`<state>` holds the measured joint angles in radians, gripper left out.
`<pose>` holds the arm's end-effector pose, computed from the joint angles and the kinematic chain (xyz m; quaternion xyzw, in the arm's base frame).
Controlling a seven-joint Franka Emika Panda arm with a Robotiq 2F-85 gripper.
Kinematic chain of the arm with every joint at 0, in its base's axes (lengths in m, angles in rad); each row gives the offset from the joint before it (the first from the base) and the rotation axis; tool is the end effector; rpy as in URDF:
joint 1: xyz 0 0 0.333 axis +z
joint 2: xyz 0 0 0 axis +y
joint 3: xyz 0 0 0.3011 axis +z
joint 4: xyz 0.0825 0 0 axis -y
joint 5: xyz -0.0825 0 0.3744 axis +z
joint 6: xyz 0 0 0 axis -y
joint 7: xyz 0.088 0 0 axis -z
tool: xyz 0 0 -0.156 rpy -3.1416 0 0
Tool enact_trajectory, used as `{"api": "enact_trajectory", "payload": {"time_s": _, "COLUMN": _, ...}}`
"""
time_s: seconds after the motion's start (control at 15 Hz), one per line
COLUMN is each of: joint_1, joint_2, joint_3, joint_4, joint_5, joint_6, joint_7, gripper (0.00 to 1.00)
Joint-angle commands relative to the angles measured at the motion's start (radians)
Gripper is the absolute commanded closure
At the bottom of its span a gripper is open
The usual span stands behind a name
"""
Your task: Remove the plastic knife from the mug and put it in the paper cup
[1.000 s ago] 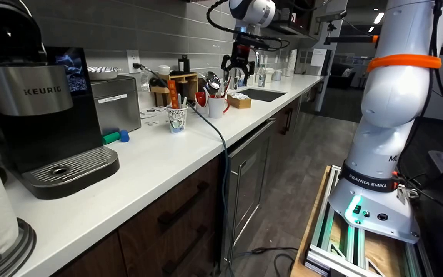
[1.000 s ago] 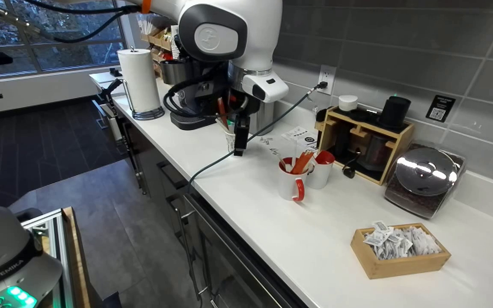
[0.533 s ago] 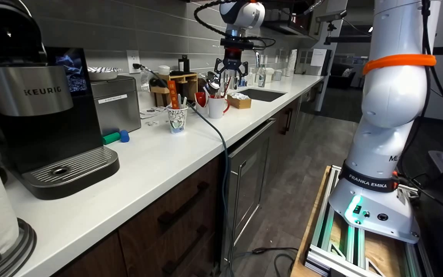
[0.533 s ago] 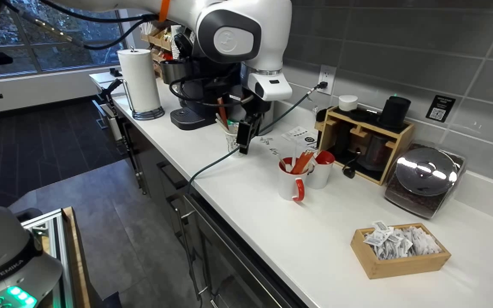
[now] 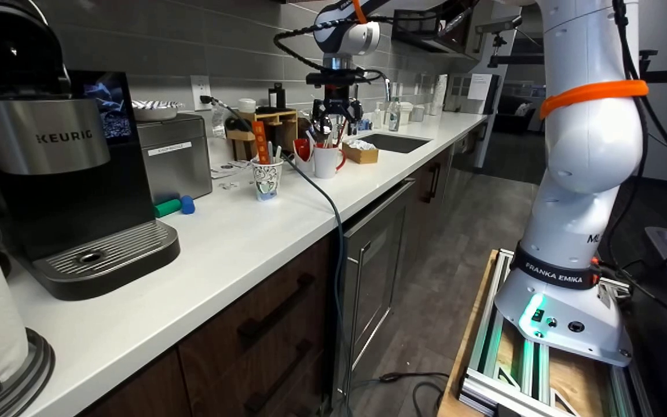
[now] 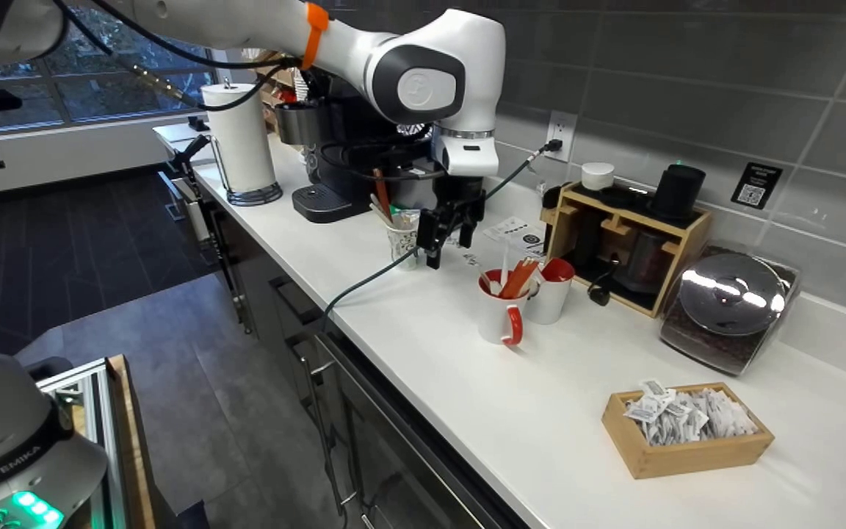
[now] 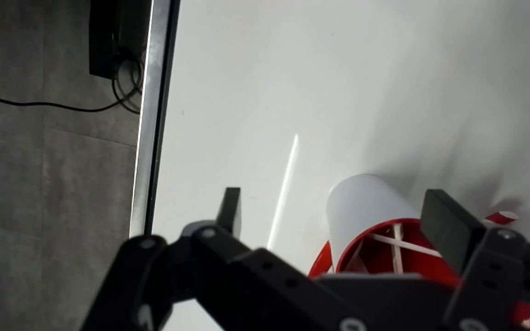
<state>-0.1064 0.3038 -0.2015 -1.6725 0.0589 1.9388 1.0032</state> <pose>0.6021 -0.1763 0.3679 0.7883 -0.6151 -0.0137 0.0078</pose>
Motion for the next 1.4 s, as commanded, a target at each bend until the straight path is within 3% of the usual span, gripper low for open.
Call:
{"api": "enact_trajectory", "payload": {"time_s": 0.0, "joint_1": 0.023, "joint_2": 0.054, "joint_3": -0.004, "joint_4": 0.051, "joint_5": -0.053, "joint_6": 0.014, "joint_7": 0.107, "gripper": 0.00}}
{"api": "enact_trajectory", "payload": {"time_s": 0.47, "joint_1": 0.009, "joint_2": 0.057, "joint_3": 0.003, "joint_4": 0.055, "joint_5": -0.061, "joint_6": -0.004, "joint_7": 0.057, "gripper": 0.00}}
{"api": "enact_trajectory", "payload": {"time_s": 1.07, "joint_1": 0.007, "joint_2": 0.047, "joint_3": -0.001, "joint_4": -0.041, "joint_5": -0.029, "joint_6": 0.278, "joint_7": 0.123, "gripper": 0.01}}
{"api": "enact_trajectory", "payload": {"time_s": 1.33, "joint_1": 0.010, "joint_2": 0.048, "joint_3": 0.000, "joint_4": -0.075, "joint_5": -0.030, "joint_6": 0.342, "joint_7": 0.124, "gripper": 0.40}}
